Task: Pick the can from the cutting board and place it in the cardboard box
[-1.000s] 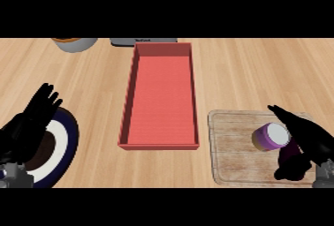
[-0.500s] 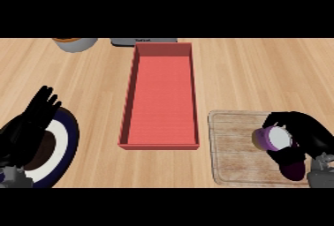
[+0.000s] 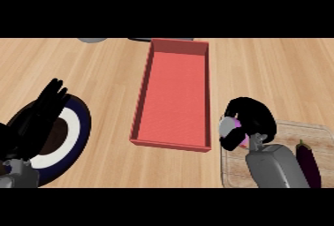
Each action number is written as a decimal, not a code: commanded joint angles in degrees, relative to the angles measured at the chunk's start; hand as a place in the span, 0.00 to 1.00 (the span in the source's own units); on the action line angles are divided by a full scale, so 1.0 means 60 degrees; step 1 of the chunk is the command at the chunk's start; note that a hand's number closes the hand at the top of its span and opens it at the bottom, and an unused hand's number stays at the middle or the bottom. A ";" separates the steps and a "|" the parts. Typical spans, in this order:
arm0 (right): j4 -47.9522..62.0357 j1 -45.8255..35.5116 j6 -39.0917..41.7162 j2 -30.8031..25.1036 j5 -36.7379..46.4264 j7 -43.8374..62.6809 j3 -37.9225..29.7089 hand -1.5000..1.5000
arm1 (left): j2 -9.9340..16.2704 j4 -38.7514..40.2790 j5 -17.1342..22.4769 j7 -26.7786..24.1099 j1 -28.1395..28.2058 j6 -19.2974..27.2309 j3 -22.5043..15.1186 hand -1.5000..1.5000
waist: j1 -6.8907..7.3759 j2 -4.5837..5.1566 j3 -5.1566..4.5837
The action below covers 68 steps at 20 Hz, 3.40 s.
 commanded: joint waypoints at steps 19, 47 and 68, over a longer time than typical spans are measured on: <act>0.4082 -0.7226 -0.2335 0.0785 0.2110 0.6194 0.1332 1.00 | -0.0425 0.0601 -0.0301 0.0060 -0.1096 -0.0209 -0.0984 0.50 | 0.1390 0.0099 -0.0045; 0.8873 -1.1245 -0.3375 0.0785 0.3849 0.7593 -0.0164 1.00 | -0.0276 0.1043 -0.0231 -0.0005 -0.1068 -0.0002 -0.0441 0.50 | 0.0520 -0.0001 -0.0002; 0.9026 -0.8377 -0.7302 0.0785 0.1235 0.6745 0.0007 0.00 | -0.0210 0.0821 -0.0339 0.0044 -0.0903 0.0170 -0.0322 0.50 | 0.0246 -0.0133 0.0050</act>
